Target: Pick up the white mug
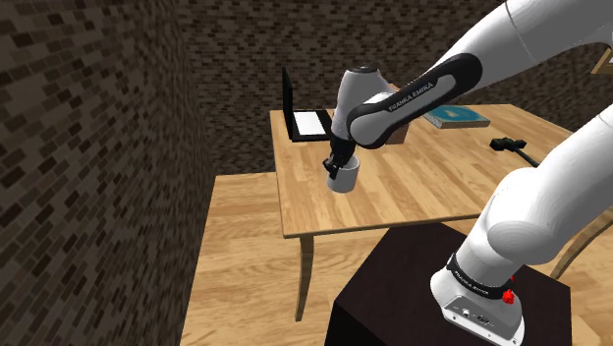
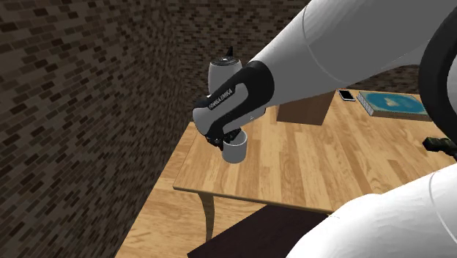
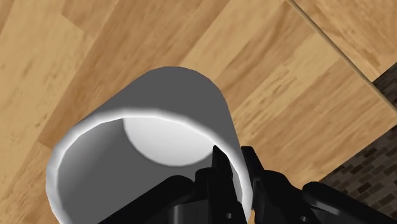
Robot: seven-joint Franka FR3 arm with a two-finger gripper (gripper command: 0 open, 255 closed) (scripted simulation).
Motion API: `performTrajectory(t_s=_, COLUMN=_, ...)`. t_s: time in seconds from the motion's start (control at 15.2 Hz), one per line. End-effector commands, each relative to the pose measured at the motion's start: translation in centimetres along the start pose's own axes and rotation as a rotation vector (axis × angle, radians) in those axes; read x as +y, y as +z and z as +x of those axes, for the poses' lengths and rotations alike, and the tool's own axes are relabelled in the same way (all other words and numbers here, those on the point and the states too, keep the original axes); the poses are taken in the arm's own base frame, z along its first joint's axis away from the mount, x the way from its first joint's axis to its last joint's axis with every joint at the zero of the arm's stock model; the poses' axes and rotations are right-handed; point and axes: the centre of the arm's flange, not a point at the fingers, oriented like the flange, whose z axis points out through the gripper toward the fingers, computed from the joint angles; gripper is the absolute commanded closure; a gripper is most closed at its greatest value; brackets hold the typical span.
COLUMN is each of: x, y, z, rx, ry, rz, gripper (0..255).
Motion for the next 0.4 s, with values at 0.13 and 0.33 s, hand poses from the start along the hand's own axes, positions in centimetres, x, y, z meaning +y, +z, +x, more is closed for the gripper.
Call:
performTrajectory(t_s=0.13, x=0.1, y=-2.1, z=0.3, rx=0.000, ry=0.000, rz=0.000, gripper=255)
performTrajectory(t_s=0.33, x=0.1, y=-2.7, z=0.4, rx=0.000, ry=0.000, rz=0.000, gripper=255)
